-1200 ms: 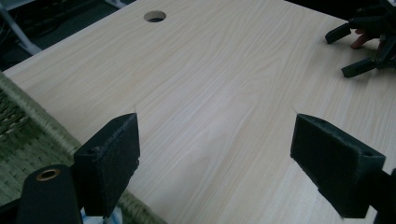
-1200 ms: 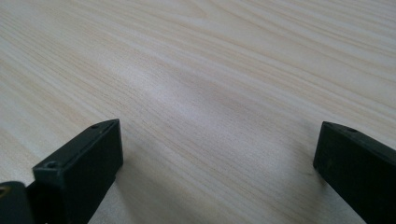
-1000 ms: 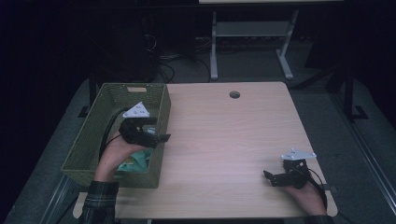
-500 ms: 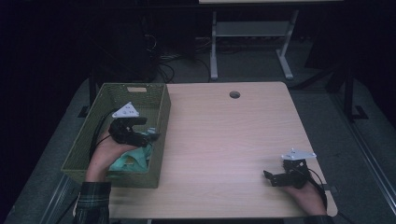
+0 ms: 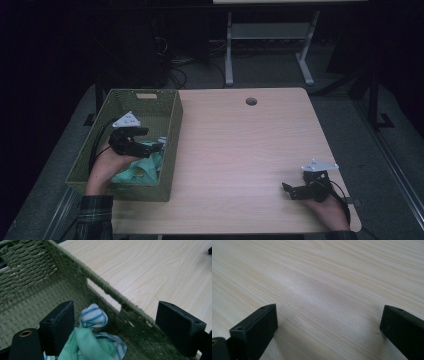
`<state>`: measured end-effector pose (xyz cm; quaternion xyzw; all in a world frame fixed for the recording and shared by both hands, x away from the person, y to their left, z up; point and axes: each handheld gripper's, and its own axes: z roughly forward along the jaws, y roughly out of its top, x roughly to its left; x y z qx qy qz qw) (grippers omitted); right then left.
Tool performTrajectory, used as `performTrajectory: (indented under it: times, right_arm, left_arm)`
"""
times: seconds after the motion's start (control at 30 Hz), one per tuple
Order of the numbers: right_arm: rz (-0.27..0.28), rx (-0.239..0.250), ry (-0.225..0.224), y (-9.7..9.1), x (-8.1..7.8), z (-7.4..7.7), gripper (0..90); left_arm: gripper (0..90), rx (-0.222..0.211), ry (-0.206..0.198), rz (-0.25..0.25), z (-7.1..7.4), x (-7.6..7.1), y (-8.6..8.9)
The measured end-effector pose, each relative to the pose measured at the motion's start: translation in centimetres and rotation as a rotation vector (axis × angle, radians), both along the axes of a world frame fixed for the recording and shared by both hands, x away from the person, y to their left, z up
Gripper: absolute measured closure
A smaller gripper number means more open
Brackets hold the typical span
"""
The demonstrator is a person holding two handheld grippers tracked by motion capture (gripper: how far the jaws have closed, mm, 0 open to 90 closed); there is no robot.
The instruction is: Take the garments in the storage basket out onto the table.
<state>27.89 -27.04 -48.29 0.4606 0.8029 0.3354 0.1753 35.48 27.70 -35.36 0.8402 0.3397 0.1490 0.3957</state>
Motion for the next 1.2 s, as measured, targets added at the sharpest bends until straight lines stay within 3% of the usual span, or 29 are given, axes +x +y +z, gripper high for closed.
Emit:
performTrajectory:
  times: [0.2, 0.6, 0.67, 0.97, 1.2]
  right_arm:
    - [0.0, 0.0, 0.0, 0.0, 0.0, 0.0, 1.0]
    - [0.0, 0.0, -0.001, 0.0, 0.0, 0.0, 1.0]
    - [0.001, -0.001, 0.0, 0.0, 0.0, 0.0, 1.0]
    - [0.001, -0.001, 0.0, 0.0, 0.0, 0.0, 1.0]
    - [0.001, -0.001, 0.0, 0.0, 0.0, 0.0, 1.0]
  left_arm:
    - [14.5, 0.003, 0.012, 0.021, -0.7, 0.2, 0.8]
    - [14.6, 0.049, 0.026, 0.038, -2.0, 0.5, 1.8]
    - [14.6, 0.072, 0.044, 0.041, -2.5, 0.7, 2.0]
    - [14.7, 0.072, 0.083, 0.046, -3.7, 0.8, 2.1]
    - [15.3, 0.101, 0.128, 0.043, -4.7, 1.0, 1.9]
